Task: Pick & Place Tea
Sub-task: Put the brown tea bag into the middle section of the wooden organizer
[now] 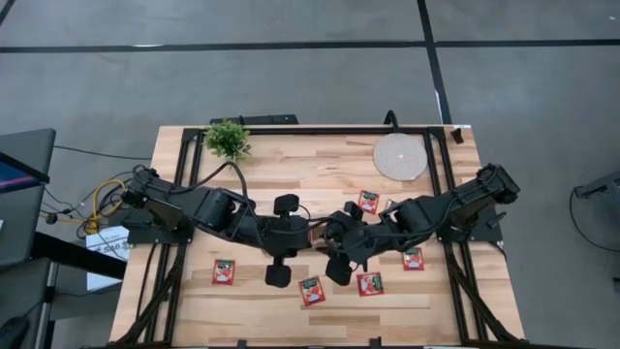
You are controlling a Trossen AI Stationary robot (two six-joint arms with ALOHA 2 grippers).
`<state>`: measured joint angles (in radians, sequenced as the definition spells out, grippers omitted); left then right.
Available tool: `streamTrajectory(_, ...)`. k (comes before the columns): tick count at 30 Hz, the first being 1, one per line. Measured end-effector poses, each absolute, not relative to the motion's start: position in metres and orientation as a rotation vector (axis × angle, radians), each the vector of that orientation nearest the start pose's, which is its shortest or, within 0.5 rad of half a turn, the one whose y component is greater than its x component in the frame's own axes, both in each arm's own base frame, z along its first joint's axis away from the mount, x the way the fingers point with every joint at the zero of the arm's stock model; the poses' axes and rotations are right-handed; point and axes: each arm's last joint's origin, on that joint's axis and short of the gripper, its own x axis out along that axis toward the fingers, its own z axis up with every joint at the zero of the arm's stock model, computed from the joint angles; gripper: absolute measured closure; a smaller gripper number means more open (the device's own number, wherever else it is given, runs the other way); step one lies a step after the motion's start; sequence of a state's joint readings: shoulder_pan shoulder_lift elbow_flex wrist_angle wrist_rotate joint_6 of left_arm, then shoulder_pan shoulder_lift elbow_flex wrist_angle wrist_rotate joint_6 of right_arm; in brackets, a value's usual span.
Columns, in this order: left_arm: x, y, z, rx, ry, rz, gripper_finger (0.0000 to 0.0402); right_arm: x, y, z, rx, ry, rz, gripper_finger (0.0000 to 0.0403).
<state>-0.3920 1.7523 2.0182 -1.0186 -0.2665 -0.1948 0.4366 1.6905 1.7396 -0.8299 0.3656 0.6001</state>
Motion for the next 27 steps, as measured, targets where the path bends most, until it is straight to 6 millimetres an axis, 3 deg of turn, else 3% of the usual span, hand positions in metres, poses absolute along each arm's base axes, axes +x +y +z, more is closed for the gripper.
streamTrajectory(12,0.336,-0.124,0.42,0.045,0.726,-0.056,0.0401,0.327,0.153,0.371,0.219,0.72,-0.086,0.0393)
streamTrajectory(23,0.338,-0.118,0.42,0.032,0.732,-0.052,0.0401,0.322,0.162,0.37,0.235,0.729,-0.074,0.0391)
streamTrajectory(27,0.337,-0.115,0.418,0.039,0.758,-0.035,0.0401,0.32,0.163,0.37,0.268,0.748,-0.074,0.0359)
